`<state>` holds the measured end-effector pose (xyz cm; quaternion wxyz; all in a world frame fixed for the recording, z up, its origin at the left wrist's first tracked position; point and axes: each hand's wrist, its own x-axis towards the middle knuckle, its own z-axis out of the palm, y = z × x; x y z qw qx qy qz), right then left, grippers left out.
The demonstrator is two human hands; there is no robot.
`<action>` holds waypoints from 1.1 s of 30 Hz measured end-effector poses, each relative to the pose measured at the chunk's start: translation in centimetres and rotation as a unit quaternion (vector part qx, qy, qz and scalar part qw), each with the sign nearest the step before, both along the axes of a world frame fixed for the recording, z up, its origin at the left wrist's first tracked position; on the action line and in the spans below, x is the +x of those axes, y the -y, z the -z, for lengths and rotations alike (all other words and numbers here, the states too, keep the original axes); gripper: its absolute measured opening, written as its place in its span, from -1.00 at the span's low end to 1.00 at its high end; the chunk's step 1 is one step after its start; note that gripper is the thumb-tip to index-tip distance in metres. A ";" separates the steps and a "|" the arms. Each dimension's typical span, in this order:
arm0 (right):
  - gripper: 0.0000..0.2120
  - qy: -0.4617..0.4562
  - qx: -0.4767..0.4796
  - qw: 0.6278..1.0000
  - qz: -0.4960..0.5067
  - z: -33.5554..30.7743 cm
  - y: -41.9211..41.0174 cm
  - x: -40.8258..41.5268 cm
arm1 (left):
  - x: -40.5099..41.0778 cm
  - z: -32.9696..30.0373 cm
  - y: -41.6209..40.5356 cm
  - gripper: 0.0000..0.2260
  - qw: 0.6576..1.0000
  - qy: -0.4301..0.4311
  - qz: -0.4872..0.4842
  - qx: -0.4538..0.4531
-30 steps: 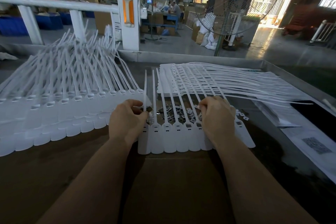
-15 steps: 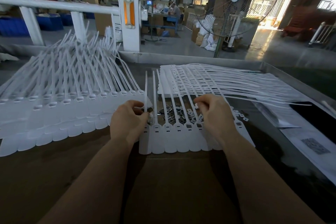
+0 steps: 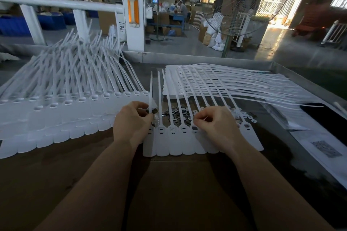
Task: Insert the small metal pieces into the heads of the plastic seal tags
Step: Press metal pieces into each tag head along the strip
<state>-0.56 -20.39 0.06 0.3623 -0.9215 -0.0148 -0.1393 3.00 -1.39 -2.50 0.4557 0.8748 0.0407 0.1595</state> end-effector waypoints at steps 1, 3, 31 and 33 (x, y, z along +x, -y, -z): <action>-0.91 -0.003 0.008 1.000 0.005 0.0 0.1 0.0 | 0.0 0.0 0.0 -0.71 1.000 0.000 -0.001 0.000; -0.91 -0.015 0.027 0.999 0.008 0.0 0.3 0.0 | 0.0 0.0 0.0 -0.72 1.000 -0.001 -0.004 0.000; -0.74 -0.049 0.012 0.997 0.051 0.5 -0.6 0.3 | -0.2 0.1 0.1 -0.72 1.000 -0.003 -0.002 0.003; -0.79 -0.045 0.018 0.998 0.046 0.7 -0.5 0.1 | -0.2 0.1 0.1 -0.72 1.000 -0.003 -0.001 0.004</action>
